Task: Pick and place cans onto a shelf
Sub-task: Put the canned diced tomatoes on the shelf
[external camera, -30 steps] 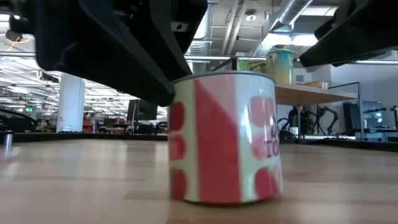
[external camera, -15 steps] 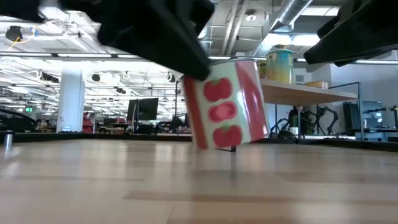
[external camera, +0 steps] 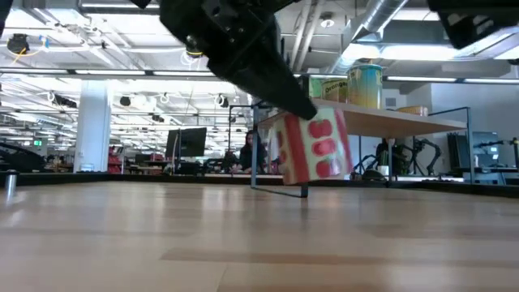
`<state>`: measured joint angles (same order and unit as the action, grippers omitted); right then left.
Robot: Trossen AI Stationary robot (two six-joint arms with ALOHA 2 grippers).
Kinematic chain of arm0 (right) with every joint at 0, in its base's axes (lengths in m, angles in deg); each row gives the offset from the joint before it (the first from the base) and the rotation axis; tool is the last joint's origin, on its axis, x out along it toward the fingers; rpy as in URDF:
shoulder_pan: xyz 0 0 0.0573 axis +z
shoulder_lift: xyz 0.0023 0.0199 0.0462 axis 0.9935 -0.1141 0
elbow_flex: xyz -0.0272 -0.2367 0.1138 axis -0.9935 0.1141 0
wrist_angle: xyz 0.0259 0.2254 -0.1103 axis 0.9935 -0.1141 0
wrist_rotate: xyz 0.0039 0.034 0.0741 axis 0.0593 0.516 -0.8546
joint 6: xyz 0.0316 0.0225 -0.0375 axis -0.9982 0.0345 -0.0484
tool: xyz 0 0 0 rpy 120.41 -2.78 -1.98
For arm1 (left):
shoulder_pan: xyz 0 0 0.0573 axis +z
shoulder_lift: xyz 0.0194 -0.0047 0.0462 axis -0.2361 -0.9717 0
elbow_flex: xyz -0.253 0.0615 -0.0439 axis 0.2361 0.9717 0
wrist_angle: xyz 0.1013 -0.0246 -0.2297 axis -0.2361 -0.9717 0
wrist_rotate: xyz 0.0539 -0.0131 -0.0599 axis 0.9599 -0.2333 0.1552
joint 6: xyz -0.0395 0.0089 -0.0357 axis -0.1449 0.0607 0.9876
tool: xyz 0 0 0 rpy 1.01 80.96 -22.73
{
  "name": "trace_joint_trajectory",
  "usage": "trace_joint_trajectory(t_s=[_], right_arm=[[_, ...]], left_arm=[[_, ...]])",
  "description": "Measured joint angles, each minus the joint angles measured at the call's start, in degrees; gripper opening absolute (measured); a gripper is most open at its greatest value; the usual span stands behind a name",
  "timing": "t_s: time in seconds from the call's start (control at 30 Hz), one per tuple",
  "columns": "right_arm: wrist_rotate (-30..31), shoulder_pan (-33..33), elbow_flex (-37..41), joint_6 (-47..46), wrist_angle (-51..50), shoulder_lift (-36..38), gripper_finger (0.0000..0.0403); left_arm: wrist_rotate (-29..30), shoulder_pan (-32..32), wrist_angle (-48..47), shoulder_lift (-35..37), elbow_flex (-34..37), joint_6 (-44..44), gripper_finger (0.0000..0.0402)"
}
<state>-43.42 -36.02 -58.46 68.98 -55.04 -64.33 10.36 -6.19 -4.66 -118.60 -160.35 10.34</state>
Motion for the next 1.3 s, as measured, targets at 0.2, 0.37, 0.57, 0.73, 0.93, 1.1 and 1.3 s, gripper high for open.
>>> trace_joint_trajectory(t_s=[0.2,0.37,0.57,0.73,0.93,1.1,1.3], right_arm=[[1.2,1.0,0.0,0.8,-0.2,0.3,0.0011],[1.2,0.9,0.0,0.8,-0.2,0.3,0.0011],[1.3,0.9,0.0,0.8,-0.2,0.3,0.0011],[1.3,0.9,0.0,0.8,-0.2,0.3,0.0011],[1.3,0.9,0.0,0.6,-0.4,0.3,0.0011],[1.2,0.6,0.0,-0.3,-0.8,0.3,0.0011],[-1.4,-2.0,0.0,-2.9,-0.6,-0.5,0.0011]], left_arm=[[-2.9,1.6,0.9,0.0,0.0,-0.3,0.0014],[-2.7,1.6,1.1,0.0,0.0,-0.3,0.0024],[-2.6,1.6,1.1,0.0,0.0,-0.3,0.0042],[-2.3,1.6,0.5,0.0,0.0,-1.2,0.0062],[1.9,0.6,-1.6,1.5,0.2,-3.1,0.0062],[2.3,-1.4,3.1,3.9,5.9,-1.4,0.0031],[0.8,-2.4,20.9,8.2,18.6,1.3,0.0003]])
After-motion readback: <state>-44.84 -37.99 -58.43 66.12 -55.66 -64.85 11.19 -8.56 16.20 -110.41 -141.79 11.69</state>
